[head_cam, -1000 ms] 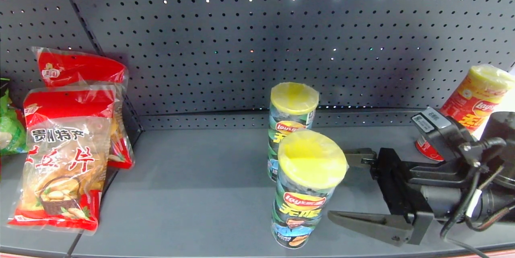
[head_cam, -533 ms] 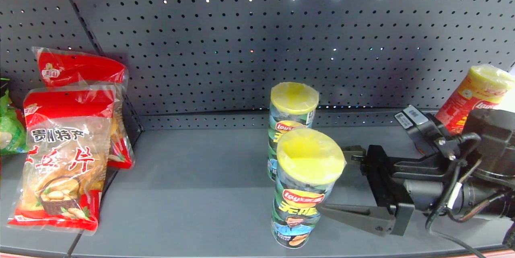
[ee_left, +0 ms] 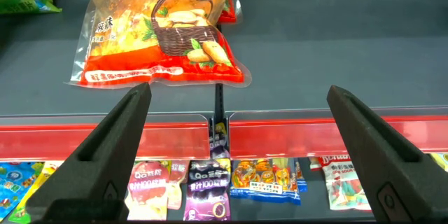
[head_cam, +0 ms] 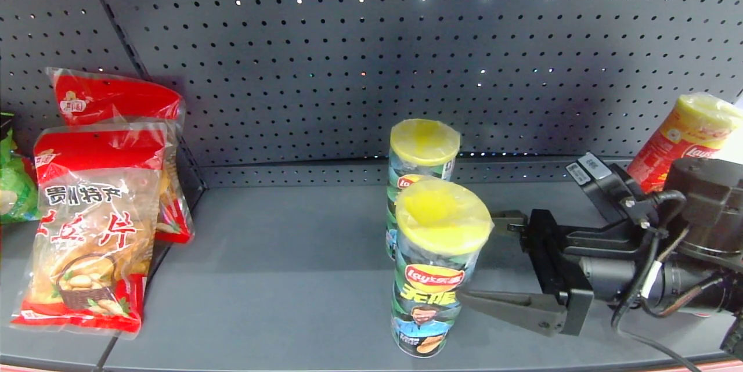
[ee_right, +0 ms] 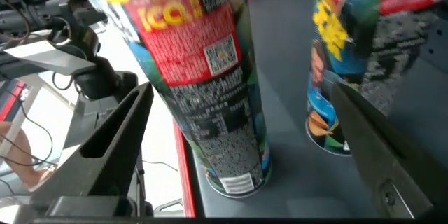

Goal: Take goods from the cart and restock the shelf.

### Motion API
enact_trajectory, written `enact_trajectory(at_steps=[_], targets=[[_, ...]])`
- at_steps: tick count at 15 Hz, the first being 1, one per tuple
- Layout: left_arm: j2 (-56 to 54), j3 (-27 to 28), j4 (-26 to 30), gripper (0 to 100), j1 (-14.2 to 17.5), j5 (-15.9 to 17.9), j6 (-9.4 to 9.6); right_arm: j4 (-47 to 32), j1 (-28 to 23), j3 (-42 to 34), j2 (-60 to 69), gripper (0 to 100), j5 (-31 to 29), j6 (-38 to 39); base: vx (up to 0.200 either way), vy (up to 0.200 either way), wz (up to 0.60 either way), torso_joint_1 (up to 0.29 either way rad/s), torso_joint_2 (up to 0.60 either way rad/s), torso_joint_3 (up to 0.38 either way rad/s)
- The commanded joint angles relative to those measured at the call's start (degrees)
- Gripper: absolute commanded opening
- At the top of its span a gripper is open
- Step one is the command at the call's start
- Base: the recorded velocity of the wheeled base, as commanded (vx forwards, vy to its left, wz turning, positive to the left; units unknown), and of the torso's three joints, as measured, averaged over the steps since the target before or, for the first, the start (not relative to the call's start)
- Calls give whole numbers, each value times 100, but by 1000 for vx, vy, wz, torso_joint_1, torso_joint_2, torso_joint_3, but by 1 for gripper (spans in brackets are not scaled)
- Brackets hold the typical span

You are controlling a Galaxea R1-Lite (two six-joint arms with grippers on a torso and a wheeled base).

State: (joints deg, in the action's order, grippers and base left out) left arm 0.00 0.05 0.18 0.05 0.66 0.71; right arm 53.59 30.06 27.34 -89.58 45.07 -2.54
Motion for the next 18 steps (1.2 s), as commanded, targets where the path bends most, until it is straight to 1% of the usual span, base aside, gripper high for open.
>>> enact_trajectory(at_steps=[1,8,18], targets=[[9,4,-1,100,4,4,0,2,-35,8,-42,100,2,-1,0,0,0,0,0,0],[9,-5,-1,100,-5,-4,0,11,-106,-36,2,100,2,-10,0,0,0,0,0,0],[9,4,-1,100,4,4,0,2,-115,-449,564,100,2,-1,0,0,0,0,0,0]])
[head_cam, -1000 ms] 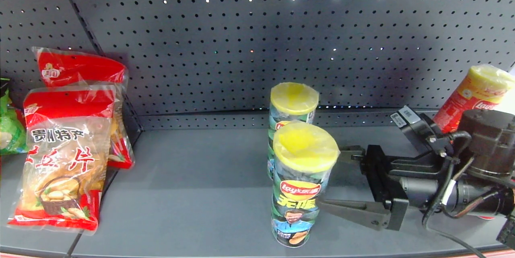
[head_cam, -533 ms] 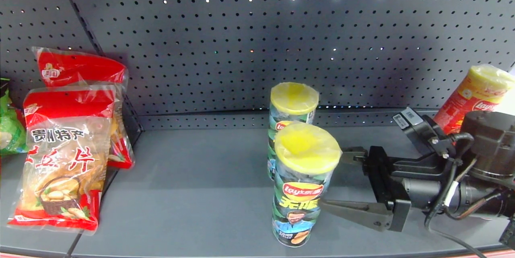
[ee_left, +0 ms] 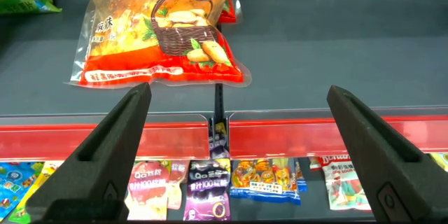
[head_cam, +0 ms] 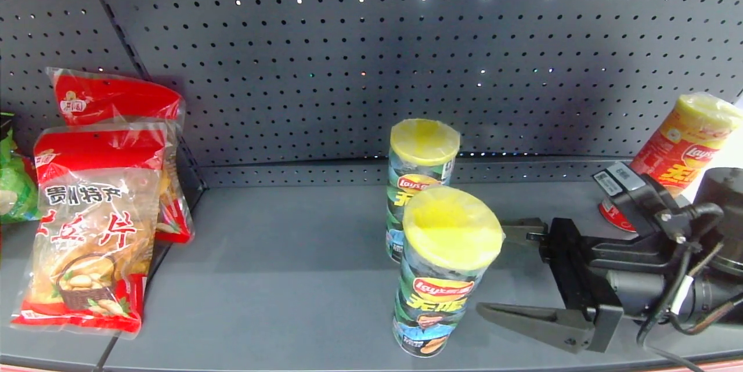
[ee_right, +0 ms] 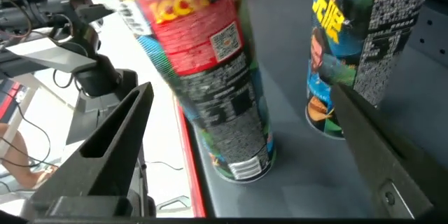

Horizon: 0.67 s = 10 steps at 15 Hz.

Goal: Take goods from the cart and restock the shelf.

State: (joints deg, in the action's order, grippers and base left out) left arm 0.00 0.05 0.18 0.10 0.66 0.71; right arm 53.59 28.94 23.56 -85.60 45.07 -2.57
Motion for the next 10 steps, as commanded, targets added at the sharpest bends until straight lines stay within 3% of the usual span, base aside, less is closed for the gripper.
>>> enact_trajectory(at_steps=[1,7,10], targets=[[9,-5,-1,100,-1,4,0,2,-99,-142,360,100,-7,2,0,0,0,0,0,0],[9,4,-1,100,-1,-4,0,-42,-758,-713,2065,100,-121,29,0,0,0,0,0,0],[9,-5,-1,100,-1,-4,0,-77,-1875,-1056,3085,100,-165,20,0,0,0,0,0,0]])
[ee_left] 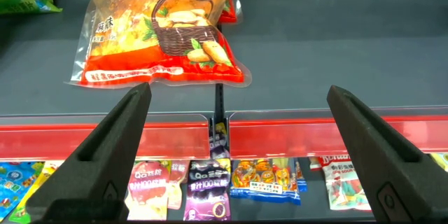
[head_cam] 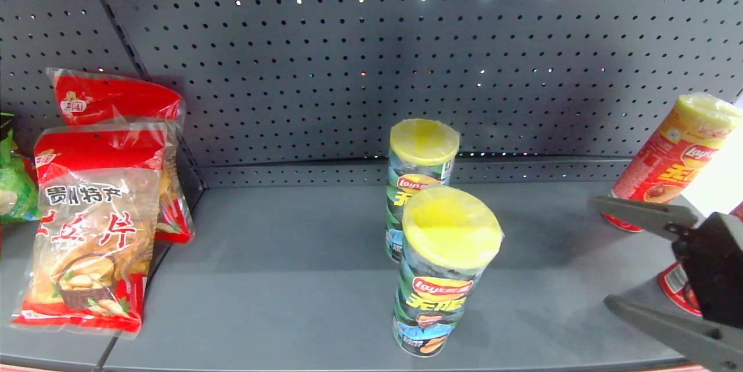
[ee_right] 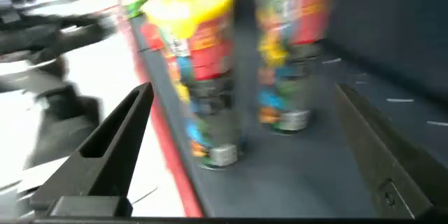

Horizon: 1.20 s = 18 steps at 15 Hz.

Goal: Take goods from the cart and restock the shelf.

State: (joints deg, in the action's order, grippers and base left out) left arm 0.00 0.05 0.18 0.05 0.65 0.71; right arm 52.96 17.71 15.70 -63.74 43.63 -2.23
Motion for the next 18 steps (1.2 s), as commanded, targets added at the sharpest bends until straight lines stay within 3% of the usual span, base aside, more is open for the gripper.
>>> enact_trajectory(at_steps=[1,4,7,8,9,11,13,15,18], targets=[[9,4,-1,100,4,6,0,-13,-1059,-366,1171,100,14,-14,0,0,0,0,0,0],[9,4,-1,100,4,-3,0,-75,-1182,-577,2024,100,278,21,0,0,0,0,0,0],[9,-5,-1,100,4,-3,0,-567,-2070,-603,2956,100,163,21,0,0,0,0,0,0],[9,4,-1,100,4,6,0,-655,-2053,-665,3219,100,-4,12,0,0,0,0,0,0],[9,4,-1,100,-5,-3,0,-673,-1754,-814,3404,100,-663,-23,0,0,0,0,0,0],[9,4,-1,100,-5,6,0,-980,-1622,-1104,3667,100,-1832,-146,0,0,0,0,0,0],[9,-5,-1,100,-5,6,0,-1850,-1429,-1570,4186,100,-2315,-313,0,0,0,0,0,0],[9,4,-1,100,-5,6,0,-2887,-1385,-1561,4652,100,-2605,-366,0,0,0,0,0,0],[9,4,-1,100,4,-3,0,-3608,-1420,-1561,4819,100,-2930,-295,0,0,0,0,0,0]])
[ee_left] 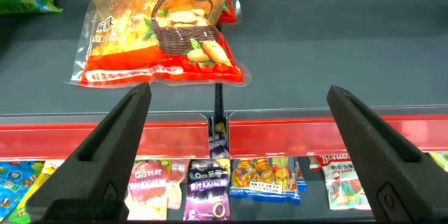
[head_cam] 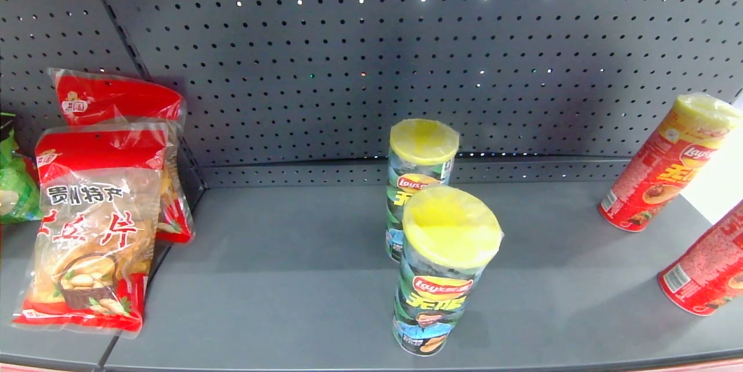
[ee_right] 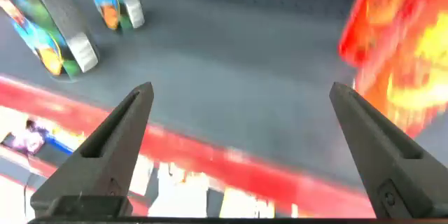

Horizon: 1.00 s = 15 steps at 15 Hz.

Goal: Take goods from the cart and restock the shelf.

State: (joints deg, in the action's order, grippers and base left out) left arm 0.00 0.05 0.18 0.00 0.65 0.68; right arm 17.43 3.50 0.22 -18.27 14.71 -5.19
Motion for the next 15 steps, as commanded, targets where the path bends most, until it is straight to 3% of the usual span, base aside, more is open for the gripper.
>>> enact_trajectory(at_steps=[1,4,10,15], targets=[[9,4,-1,100,9,6,2,-434,-16,-13,377,100,-197,10,0,0,0,0,0,0],[9,4,-1,100,9,6,2,-1497,-86,13,861,100,-452,352,0,0,0,0,0,0],[9,-5,-1,100,9,-3,2,-1497,-534,22,1335,100,-979,387,0,0,0,0,0,0],[9,-5,-1,100,0,-3,2,-1524,-561,31,1458,100,-1366,326,0,0,0,0,0,0]])
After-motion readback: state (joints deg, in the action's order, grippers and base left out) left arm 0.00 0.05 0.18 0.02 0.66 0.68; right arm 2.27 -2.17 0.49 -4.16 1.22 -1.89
